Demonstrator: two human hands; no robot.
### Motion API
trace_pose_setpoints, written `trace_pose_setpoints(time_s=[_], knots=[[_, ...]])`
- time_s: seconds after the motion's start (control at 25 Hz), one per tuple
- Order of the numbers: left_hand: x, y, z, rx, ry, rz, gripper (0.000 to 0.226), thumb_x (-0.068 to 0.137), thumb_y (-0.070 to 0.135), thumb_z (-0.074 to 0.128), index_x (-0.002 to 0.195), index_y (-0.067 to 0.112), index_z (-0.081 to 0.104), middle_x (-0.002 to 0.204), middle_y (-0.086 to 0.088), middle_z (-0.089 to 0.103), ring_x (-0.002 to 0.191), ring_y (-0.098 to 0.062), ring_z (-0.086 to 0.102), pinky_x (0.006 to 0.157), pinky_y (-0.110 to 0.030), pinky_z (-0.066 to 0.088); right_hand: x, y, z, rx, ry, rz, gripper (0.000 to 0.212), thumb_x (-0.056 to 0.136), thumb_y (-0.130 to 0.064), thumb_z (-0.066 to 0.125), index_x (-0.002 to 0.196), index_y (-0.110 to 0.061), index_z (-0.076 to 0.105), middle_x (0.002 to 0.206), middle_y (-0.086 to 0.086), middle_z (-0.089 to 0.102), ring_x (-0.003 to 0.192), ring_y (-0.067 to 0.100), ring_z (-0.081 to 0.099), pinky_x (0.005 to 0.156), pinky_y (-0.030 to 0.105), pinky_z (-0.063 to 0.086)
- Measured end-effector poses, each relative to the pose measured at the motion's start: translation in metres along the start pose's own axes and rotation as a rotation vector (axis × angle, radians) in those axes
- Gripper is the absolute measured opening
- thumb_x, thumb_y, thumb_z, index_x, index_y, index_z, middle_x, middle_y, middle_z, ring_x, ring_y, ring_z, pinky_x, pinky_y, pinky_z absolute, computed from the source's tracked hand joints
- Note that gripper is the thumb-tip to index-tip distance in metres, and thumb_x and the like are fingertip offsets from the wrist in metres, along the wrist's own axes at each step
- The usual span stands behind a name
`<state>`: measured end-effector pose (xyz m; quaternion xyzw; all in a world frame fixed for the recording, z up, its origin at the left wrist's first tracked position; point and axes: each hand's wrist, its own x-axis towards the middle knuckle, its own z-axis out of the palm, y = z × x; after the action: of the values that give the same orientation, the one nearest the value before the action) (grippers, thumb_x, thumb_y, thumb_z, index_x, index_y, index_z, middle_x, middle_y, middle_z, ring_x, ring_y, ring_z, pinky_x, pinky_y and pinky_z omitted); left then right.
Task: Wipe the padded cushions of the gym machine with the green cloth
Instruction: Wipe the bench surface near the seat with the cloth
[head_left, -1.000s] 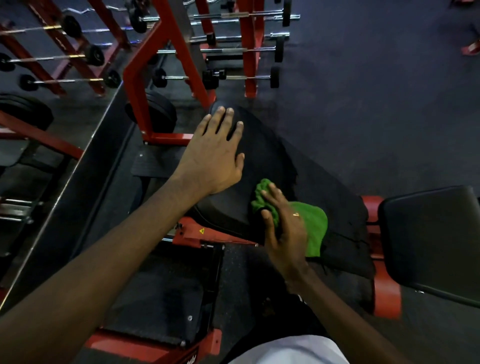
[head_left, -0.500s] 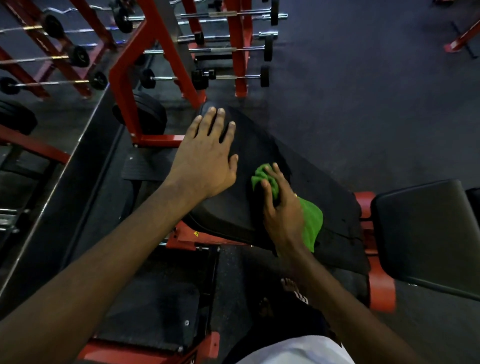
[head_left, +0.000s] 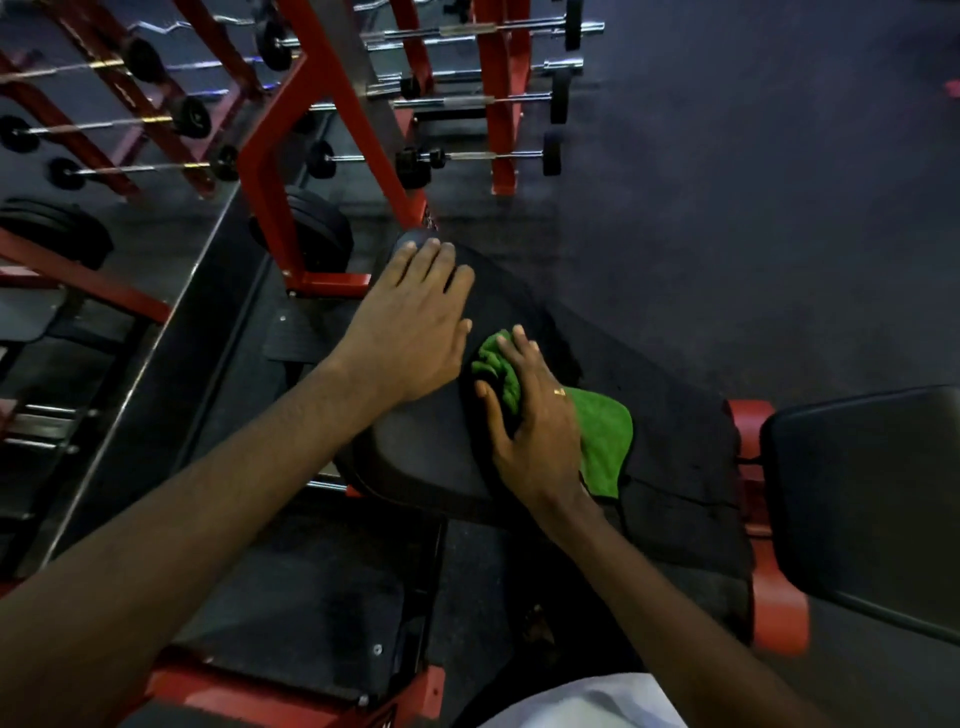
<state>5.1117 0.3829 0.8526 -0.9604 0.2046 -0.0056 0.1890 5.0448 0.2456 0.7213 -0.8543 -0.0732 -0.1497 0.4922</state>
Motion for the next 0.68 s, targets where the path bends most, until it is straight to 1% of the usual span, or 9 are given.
trace_pose_setpoints(time_s=[0.12,0.24,0.28,0.4,0.44,0.52,0.6,0.68], knots=[[0.002,0.001,0.009,0.042,0.02,-0.02,0.064,0.101,0.037,0.028,0.152,-0.001,0.033,0.158,-0.024,0.033,0.15,-0.035,0.026,0.124,-0.048,0.017,0.067,0.01,0.008,0.0,0.031,0.087,0.057,0.098,-0.05,0.049,0.143,-0.015,0.054,0.156,0.005,0.046,0.142,0.026,0.046,0.109,0.05,0.045],[0.002,0.004,0.011,0.069,-0.005,-0.032,0.07,0.1,0.044,0.023,0.155,0.001,0.03,0.161,-0.023,0.028,0.152,-0.034,0.021,0.124,-0.049,0.016,0.11,0.023,0.009,-0.007,0.025,0.137,0.061,0.096,-0.054,0.047,0.142,-0.016,0.054,0.152,0.006,0.052,0.138,0.026,0.051,0.107,0.049,0.047],[0.002,0.004,0.01,0.082,-0.009,-0.033,0.071,0.101,0.046,0.023,0.155,0.001,0.029,0.162,-0.023,0.026,0.152,-0.034,0.02,0.125,-0.049,0.015,0.108,0.026,0.007,-0.009,0.01,0.142,0.062,0.096,-0.055,0.047,0.145,-0.017,0.051,0.154,0.005,0.049,0.141,0.025,0.048,0.109,0.05,0.044],[0.002,0.005,0.01,0.117,-0.027,-0.038,0.071,0.101,0.047,0.024,0.156,0.002,0.027,0.162,-0.022,0.024,0.153,-0.034,0.018,0.124,-0.05,0.015,0.076,0.033,0.002,-0.047,-0.06,0.138,0.065,0.099,-0.056,0.044,0.154,-0.022,0.038,0.164,-0.002,0.032,0.15,0.023,0.033,0.119,0.053,0.031],[0.002,0.006,0.01,0.128,-0.036,-0.039,0.071,0.102,0.047,0.023,0.157,0.002,0.026,0.163,-0.022,0.023,0.153,-0.034,0.017,0.125,-0.05,0.014,0.071,0.034,0.003,-0.055,-0.061,0.12,0.063,0.1,-0.054,0.043,0.154,-0.022,0.039,0.164,-0.002,0.032,0.151,0.023,0.032,0.119,0.053,0.031],[0.002,0.006,0.009,0.128,-0.048,-0.037,0.071,0.102,0.047,0.021,0.157,0.002,0.024,0.164,-0.021,0.022,0.153,-0.033,0.016,0.125,-0.05,0.014,0.087,0.034,0.007,-0.029,-0.037,0.089,0.057,0.101,-0.051,0.044,0.148,-0.02,0.049,0.16,0.0,0.04,0.147,0.023,0.039,0.115,0.051,0.037],[0.004,0.006,0.006,0.111,-0.052,-0.041,0.071,0.101,0.047,0.022,0.157,0.002,0.025,0.163,-0.021,0.023,0.153,-0.034,0.018,0.125,-0.05,0.015,0.113,0.03,0.009,-0.007,-0.048,0.065,0.051,0.1,-0.049,0.045,0.141,-0.019,0.056,0.155,-0.001,0.047,0.143,0.022,0.045,0.11,0.048,0.042],[0.004,0.007,0.005,0.109,-0.058,-0.048,0.071,0.101,0.047,0.022,0.157,0.003,0.025,0.163,-0.021,0.023,0.153,-0.033,0.018,0.125,-0.049,0.015,0.123,0.031,0.006,-0.002,-0.076,-0.005,0.05,0.101,-0.048,0.046,0.141,-0.02,0.057,0.154,-0.002,0.049,0.141,0.02,0.046,0.111,0.045,0.042]])
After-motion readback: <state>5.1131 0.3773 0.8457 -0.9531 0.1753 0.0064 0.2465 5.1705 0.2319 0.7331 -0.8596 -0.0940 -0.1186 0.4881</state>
